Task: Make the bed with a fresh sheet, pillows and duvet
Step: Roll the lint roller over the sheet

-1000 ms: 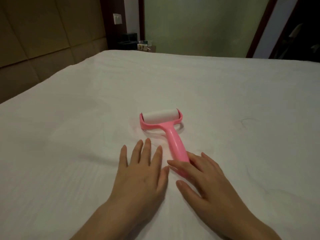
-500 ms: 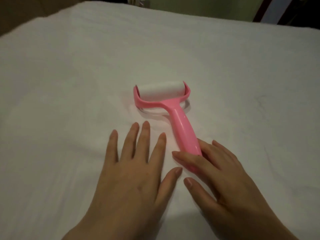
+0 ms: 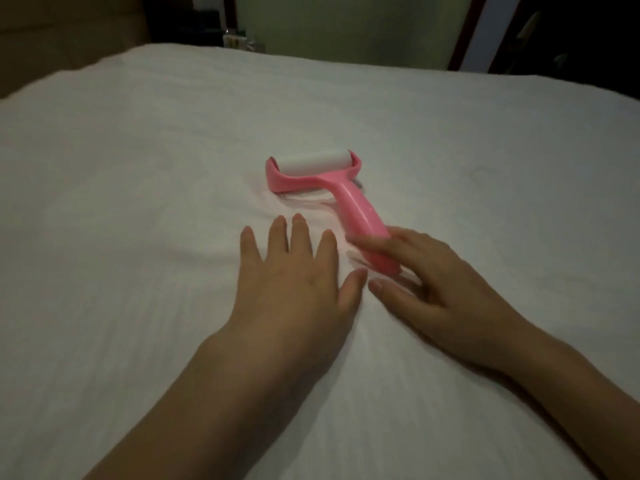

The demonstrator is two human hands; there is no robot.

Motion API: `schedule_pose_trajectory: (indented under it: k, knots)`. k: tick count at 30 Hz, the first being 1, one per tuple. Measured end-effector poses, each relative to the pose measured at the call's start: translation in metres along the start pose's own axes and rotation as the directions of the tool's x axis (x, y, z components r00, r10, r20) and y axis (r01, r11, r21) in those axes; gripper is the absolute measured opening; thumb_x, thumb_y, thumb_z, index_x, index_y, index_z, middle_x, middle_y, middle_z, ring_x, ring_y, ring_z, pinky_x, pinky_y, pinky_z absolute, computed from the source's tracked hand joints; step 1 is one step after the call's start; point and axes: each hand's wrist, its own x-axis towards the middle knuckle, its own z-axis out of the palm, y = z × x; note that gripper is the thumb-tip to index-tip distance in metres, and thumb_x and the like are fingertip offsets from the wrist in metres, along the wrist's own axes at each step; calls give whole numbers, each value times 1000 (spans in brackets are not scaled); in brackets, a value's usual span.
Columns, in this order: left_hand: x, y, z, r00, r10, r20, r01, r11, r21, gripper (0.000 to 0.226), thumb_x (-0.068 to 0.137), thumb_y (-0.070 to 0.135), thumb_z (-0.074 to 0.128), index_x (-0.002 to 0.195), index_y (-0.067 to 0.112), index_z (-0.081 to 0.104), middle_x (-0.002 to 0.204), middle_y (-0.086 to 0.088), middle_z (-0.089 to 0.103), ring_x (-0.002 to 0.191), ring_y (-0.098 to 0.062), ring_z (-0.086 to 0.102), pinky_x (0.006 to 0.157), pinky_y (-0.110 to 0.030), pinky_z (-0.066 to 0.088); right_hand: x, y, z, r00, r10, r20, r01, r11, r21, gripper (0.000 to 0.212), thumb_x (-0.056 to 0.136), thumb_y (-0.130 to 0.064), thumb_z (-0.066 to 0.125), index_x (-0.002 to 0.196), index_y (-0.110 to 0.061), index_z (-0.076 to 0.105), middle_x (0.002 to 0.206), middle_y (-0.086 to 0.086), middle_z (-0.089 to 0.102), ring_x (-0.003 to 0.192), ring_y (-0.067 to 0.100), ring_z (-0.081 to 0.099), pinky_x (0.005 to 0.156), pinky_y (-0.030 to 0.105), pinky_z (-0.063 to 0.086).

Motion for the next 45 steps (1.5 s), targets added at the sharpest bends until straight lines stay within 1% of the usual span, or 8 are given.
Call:
schedule_pose_trajectory:
  k: [4, 10, 14, 18, 29, 31, 35, 45]
  knots:
    - [-5, -1, -1, 999, 4, -48, -6, 999, -44, 53, 100, 47, 19, 143, 18, 29, 153, -16, 22, 142, -35, 16, 113, -58, 10, 4, -17, 5, 995, 67, -72, -78, 984, -163, 68, 93, -43, 50, 147, -52, 9, 155, 2, 24, 115, 23, 53, 89, 30, 41]
    - [-31, -14, -11, 990, 87, -109, -101, 987, -128, 44, 99, 41, 28, 133, 19, 44, 138, -7, 43, 132, -29, 33, 113, -58, 8, 14, -34, 14, 976, 161, -146, -199, 932, -304, 33, 94, -26, 55, 126, -28, 62, 123, 9, 60, 95, 31, 63, 82, 35, 48]
    - [-64, -55, -12, 985, 140, -101, -151, 982, -110, 42, 96, 45, 34, 127, 22, 50, 134, -5, 47, 128, -27, 36, 112, -55, 12, 13, -61, 21, 937, 150, -316, -271, 883, -383, 20, 87, -21, 66, 107, -19, 70, 100, 12, 65, 64, 31, 58, 58, 32, 48]
    - [-90, -128, -23, 983, 71, -166, -84, 994, -67, 40, 97, 45, 37, 127, 23, 51, 137, -2, 46, 128, -23, 38, 111, -44, 21, 19, -109, 24, 893, 85, -442, -232, 929, -289, 23, 90, -14, 59, 109, -18, 71, 98, 8, 65, 60, 26, 56, 56, 28, 43]
    - [-118, -297, -10, 960, -280, 0, 279, 959, -51, 49, 97, 51, 31, 134, 23, 44, 142, -3, 42, 131, -24, 39, 111, -44, 25, 78, -246, 90, 935, -54, -352, -27, 975, -220, 34, 83, -24, 51, 110, -30, 71, 77, 3, 66, 54, 25, 59, 49, 29, 44]
    - [-112, -318, -11, 950, -311, 39, 312, 950, -24, 49, 98, 51, 30, 135, 22, 42, 143, -4, 40, 132, -25, 36, 111, -45, 24, 88, -264, 96, 956, -58, -288, -44, 941, -336, 43, 84, -27, 53, 127, -33, 61, 73, 3, 60, 50, 25, 56, 46, 28, 41]
    - [-88, -349, -8, 950, -310, 43, 312, 948, -57, 50, 99, 50, 29, 137, 20, 40, 145, -6, 38, 133, -26, 34, 110, -45, 23, 107, -280, 111, 985, 168, -45, -172, 911, -374, 73, 94, -34, 37, 152, -34, -7, 85, 1, 49, 70, 21, 50, 61, 30, 38]
    - [-34, -386, 21, 984, -141, -105, 94, 927, -364, 50, 101, 48, 26, 149, 34, 24, 159, 12, 15, 146, -10, 9, 120, -39, 4, 204, -255, 158, 942, 334, -25, -292, 782, -550, 67, 94, -22, 36, 153, -17, 5, 86, 4, 54, 72, 26, 44, 61, 32, 28]
